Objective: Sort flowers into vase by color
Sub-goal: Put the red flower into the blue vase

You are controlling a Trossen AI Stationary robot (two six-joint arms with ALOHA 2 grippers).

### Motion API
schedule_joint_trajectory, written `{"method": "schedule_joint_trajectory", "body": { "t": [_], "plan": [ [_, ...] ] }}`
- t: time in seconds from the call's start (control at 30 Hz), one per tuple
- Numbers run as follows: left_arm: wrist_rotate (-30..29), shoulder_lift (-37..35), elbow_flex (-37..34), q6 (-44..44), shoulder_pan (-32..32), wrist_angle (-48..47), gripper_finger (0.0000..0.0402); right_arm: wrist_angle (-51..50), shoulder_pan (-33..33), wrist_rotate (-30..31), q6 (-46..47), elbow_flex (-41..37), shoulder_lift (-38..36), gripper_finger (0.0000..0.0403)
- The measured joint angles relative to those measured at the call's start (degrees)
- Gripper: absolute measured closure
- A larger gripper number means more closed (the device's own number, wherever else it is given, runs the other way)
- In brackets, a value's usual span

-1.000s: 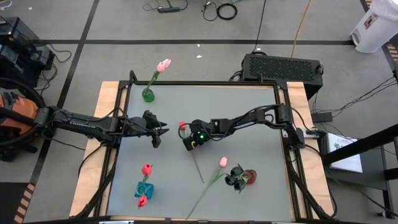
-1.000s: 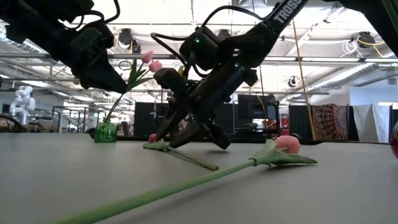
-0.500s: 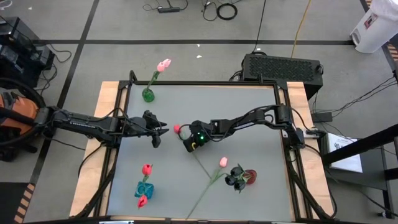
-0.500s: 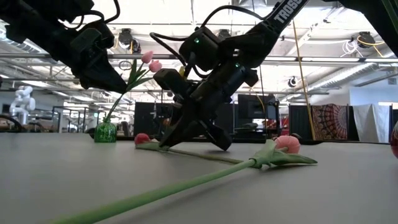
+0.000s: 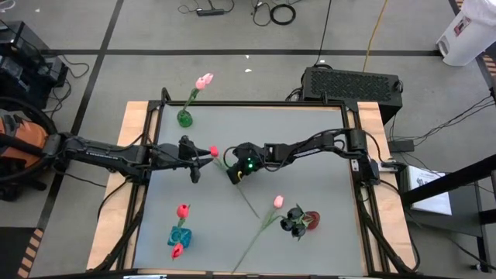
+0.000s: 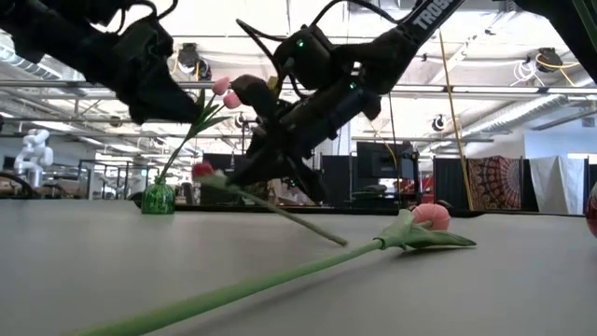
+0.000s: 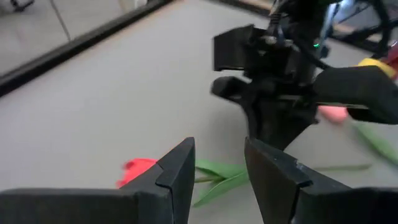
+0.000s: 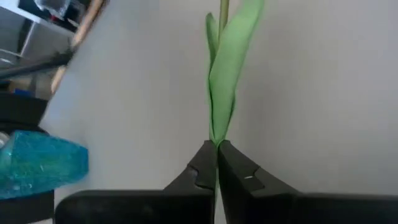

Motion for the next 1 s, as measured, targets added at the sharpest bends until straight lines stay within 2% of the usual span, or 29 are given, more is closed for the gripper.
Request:
{"method": "schedule_joint_trajectory", "body": {
  "t": [0.23, 0.47, 0.63, 0.8, 1.0],
  "plan": [
    [1.85, -3.52, 0.05, 4.39, -0.01, 6.51, 0.0256, -2.24, -1.48, 3.93, -6.18, -0.01, -4.38, 0.0403],
    [5.36, -8.15, 0.07, 7.05, 0.0, 8.02, 0.0256, -3.69, -1.6, 10.18, -14.72, 0.01, -11.52, 0.0403],
    [7.87, -10.59, 0.07, 7.67, 0.01, 8.72, 0.0256, -2.84, -0.7, 12.12, -20.24, 0.03, -17.27, 0.0402],
    [13.44, -10.98, 0.07, 7.69, 0.01, 14.81, 0.0256, -0.38, 1.78, 15.77, -23.99, 0.05, -20.6, 0.0402],
    [22.67, -10.93, 0.07, 8.72, 0.01, 23.66, 0.0256, 9.0, 5.11, 16.17, -28.4, 0.07, -20.99, 0.0402]
  ]
}}
